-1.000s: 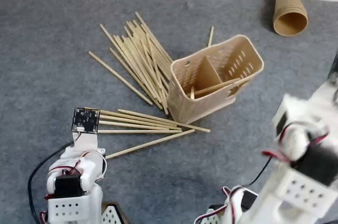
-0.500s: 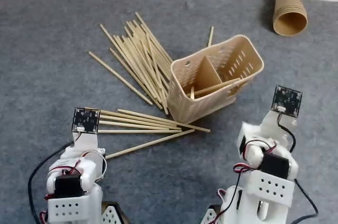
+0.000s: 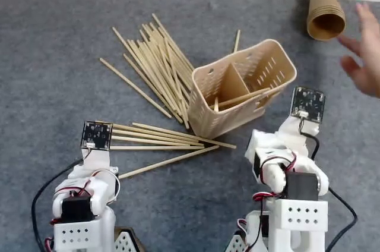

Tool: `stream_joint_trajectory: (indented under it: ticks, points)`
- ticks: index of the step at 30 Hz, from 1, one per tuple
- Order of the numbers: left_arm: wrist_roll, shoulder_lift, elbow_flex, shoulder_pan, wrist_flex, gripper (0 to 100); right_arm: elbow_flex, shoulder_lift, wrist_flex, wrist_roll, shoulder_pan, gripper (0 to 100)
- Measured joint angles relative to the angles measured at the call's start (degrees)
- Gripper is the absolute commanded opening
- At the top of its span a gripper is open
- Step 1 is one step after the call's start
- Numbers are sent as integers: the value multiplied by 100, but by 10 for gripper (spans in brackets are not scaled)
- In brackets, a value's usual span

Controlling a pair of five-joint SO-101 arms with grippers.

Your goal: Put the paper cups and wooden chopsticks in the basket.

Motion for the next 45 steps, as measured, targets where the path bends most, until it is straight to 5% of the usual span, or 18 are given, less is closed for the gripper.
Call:
stream_joint_trajectory:
  ticks: [24, 31, 45]
  points:
    - [0, 0, 0, 0, 0, 8, -202, 0, 448, -18, -484, 5]
    - [0, 0, 0, 0, 0, 8, -246, 0, 448, 255, 888, 5]
    - [0, 0, 0, 0, 0, 8, -2048, 1134, 1512, 53, 1864, 88]
